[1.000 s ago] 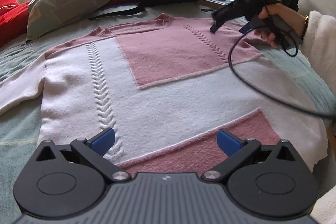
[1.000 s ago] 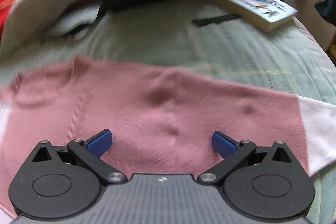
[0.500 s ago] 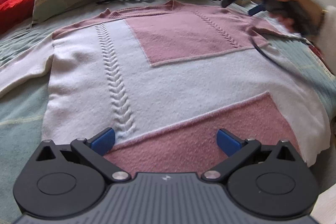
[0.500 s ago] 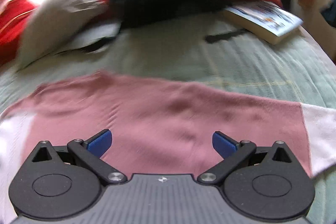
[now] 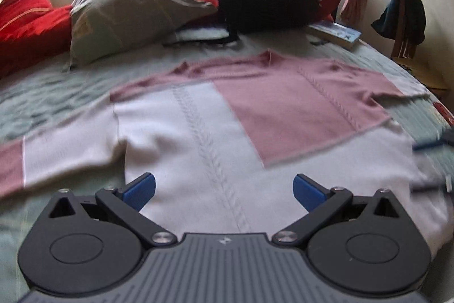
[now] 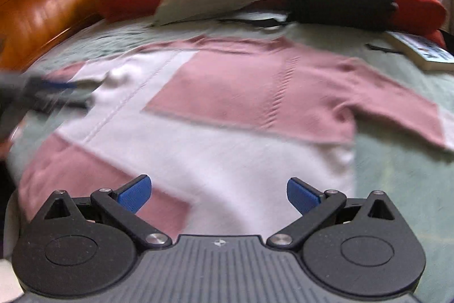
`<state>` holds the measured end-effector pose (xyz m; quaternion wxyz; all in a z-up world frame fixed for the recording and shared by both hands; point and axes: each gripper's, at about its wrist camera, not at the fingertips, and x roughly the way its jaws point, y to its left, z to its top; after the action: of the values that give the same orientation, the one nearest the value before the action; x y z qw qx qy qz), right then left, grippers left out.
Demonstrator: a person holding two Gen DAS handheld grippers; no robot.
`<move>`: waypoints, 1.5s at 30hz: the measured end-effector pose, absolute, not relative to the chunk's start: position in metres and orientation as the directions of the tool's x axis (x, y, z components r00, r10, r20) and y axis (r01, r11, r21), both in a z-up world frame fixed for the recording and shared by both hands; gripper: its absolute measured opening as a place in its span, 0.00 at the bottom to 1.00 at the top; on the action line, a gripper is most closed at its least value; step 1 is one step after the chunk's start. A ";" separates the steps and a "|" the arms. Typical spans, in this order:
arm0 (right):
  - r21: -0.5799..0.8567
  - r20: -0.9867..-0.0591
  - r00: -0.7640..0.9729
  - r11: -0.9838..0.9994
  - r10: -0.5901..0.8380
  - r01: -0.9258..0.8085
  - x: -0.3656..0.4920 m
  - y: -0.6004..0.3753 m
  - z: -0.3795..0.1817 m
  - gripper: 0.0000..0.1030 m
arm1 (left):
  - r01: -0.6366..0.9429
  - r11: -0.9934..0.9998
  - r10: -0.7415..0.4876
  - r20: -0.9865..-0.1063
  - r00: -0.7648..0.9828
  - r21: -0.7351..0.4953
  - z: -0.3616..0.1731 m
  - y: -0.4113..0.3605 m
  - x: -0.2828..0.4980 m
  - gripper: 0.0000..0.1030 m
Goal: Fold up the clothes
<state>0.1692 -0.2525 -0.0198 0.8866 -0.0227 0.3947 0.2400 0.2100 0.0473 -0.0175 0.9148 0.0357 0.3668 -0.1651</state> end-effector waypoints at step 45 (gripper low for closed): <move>0.116 -0.674 0.635 0.903 0.378 -0.414 0.165 -0.239 -0.065 1.00 | 0.092 0.910 -0.376 -0.714 0.590 -0.403 -0.052 0.092 0.213 0.99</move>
<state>0.1648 -0.2393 -0.0653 0.9039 -0.0246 0.3667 0.2188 0.2128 0.0920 -0.0516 0.8765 -0.1641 0.4324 -0.1337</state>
